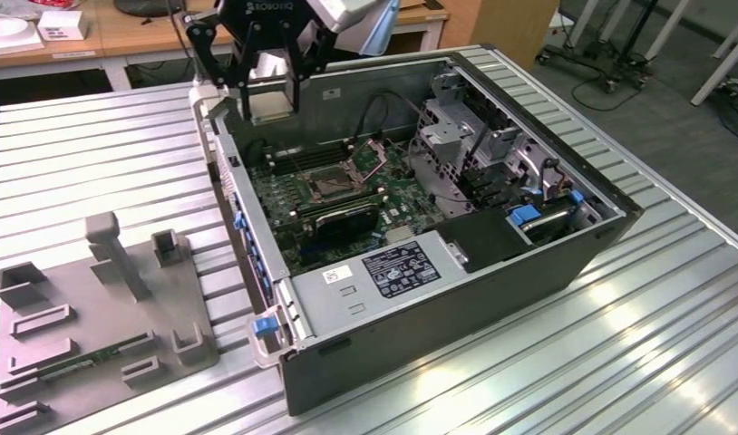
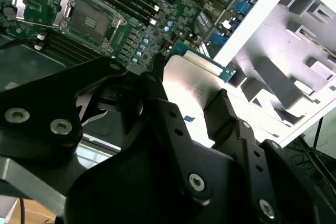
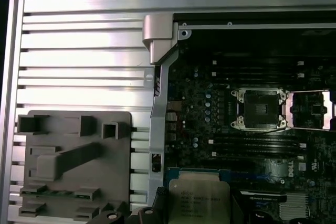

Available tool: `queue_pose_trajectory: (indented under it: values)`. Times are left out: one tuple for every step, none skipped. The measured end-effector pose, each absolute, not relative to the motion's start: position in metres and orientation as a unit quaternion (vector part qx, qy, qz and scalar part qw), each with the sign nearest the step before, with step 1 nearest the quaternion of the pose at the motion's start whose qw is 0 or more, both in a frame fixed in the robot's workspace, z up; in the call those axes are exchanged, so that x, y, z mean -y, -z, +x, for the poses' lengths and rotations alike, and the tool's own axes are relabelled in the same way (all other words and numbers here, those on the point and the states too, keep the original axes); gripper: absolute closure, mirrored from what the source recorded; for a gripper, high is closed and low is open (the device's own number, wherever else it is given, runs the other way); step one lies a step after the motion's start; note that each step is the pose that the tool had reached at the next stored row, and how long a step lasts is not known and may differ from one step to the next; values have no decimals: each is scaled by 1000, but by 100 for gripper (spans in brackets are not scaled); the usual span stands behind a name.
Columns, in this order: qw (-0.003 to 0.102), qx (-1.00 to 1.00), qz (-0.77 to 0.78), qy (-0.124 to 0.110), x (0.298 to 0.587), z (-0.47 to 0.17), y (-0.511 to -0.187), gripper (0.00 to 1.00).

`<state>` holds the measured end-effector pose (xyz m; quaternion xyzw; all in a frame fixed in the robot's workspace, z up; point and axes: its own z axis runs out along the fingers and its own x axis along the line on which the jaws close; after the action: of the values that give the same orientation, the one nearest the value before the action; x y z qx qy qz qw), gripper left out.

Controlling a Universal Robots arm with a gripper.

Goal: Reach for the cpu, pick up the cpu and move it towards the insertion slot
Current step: 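Pick up the cpu and move it towards the insertion slot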

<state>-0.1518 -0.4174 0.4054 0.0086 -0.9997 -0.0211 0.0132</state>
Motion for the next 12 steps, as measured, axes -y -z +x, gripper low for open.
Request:
queue_pose_trajectory:
  values:
    - [13,1000,9,21,417,-151,-405,45]
    - [13,1000,9,21,417,-150,-405,45]
    - [13,1000,9,21,417,-149,-405,45]
    - [13,1000,9,21,417,-148,-405,45]
    - [13,1000,9,21,417,-147,-405,45]
    - [13,1000,9,21,417,-146,-405,45]
    - [13,1000,9,21,417,-144,-405,45]
    - [13,1000,9,21,416,-143,-405,45]
    - [13,1000,9,21,416,-142,-405,45]
    - [13,1000,9,21,416,-141,-405,45]
    - [13,1000,9,21,416,-140,-405,45]
    - [13,1000,9,21,416,-139,-405,45]
